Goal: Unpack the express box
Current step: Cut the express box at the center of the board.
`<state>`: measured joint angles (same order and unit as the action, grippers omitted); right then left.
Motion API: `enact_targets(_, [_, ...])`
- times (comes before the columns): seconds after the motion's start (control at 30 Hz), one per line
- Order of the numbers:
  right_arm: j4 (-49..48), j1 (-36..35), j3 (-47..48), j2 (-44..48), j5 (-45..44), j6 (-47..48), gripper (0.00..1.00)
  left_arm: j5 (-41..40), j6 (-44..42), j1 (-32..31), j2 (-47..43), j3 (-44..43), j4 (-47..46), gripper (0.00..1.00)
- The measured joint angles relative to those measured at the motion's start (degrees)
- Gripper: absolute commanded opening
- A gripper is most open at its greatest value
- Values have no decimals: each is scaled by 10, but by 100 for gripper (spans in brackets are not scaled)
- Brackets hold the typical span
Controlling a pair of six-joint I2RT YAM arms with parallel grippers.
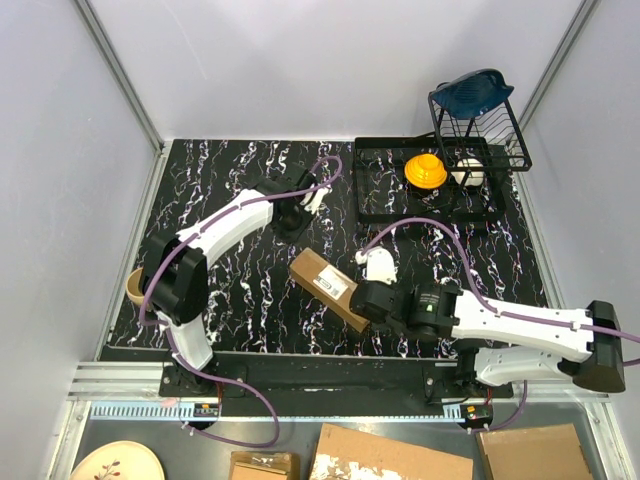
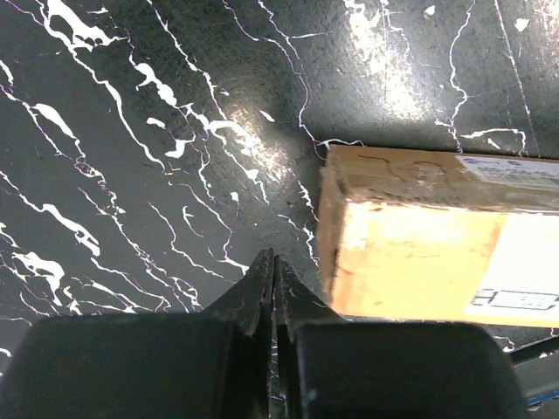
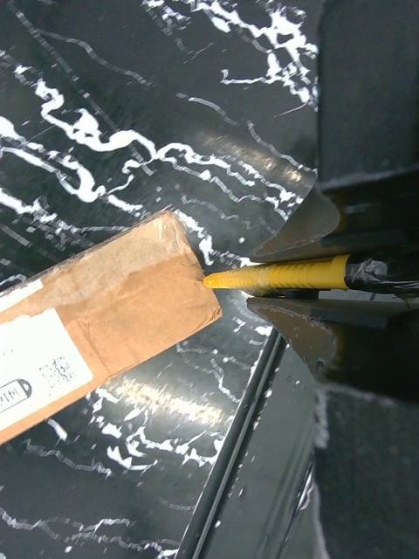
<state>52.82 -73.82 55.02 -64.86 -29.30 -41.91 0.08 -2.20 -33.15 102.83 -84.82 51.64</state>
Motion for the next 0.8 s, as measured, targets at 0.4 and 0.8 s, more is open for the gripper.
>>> enact_targets(0.4, [-133,-1,19,-58,25,79,0,24,-18,9,43,-41,7,32])
enact_targets(0.8, [-240,33,3,31,-30,138,0,95,-24,23,48,-74,32,52])
